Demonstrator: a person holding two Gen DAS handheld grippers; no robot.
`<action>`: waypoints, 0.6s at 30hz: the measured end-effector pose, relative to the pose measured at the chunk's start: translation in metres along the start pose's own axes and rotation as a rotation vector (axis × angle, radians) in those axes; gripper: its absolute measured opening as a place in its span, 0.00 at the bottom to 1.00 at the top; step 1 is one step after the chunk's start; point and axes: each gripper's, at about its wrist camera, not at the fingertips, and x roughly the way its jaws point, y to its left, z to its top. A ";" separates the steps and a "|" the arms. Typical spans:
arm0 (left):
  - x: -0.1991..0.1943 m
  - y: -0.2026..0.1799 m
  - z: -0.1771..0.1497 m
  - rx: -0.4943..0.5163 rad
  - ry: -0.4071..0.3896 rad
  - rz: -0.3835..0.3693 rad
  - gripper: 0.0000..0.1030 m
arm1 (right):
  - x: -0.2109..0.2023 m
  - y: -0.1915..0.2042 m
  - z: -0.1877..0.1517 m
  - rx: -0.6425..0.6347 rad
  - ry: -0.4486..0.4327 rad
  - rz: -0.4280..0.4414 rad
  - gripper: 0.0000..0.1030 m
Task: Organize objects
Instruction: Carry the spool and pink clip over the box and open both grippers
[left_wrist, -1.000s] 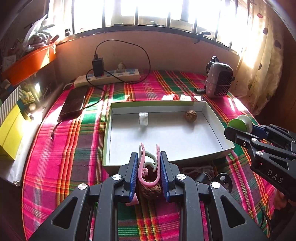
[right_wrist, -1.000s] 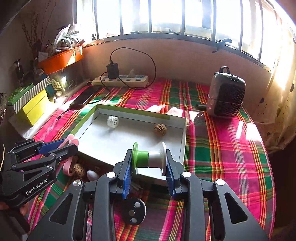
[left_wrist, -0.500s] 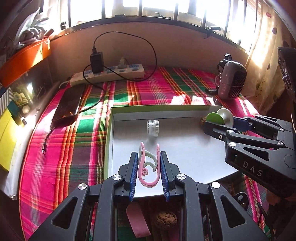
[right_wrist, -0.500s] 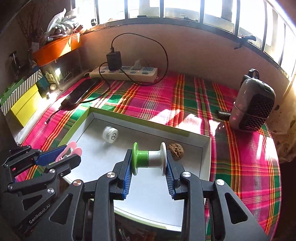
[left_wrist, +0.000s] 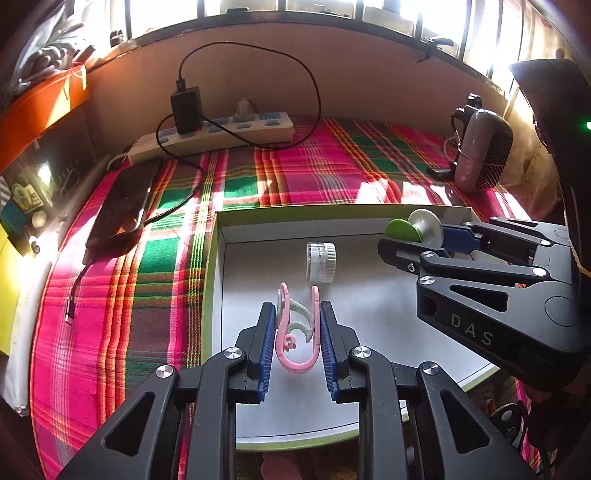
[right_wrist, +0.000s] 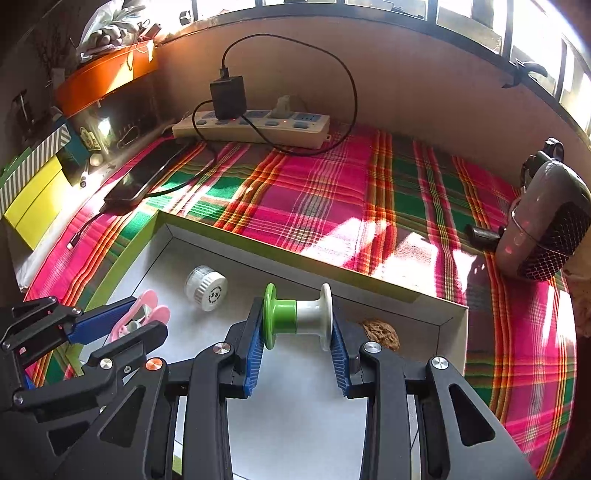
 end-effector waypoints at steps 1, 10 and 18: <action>0.002 0.000 0.000 0.002 0.003 0.000 0.21 | 0.002 0.001 0.000 -0.003 0.002 0.000 0.32; 0.014 -0.001 0.002 0.012 0.025 0.016 0.21 | 0.016 0.001 0.004 -0.008 0.025 -0.009 0.32; 0.017 -0.003 0.002 0.022 0.023 0.027 0.21 | 0.023 0.000 0.006 -0.009 0.051 -0.023 0.33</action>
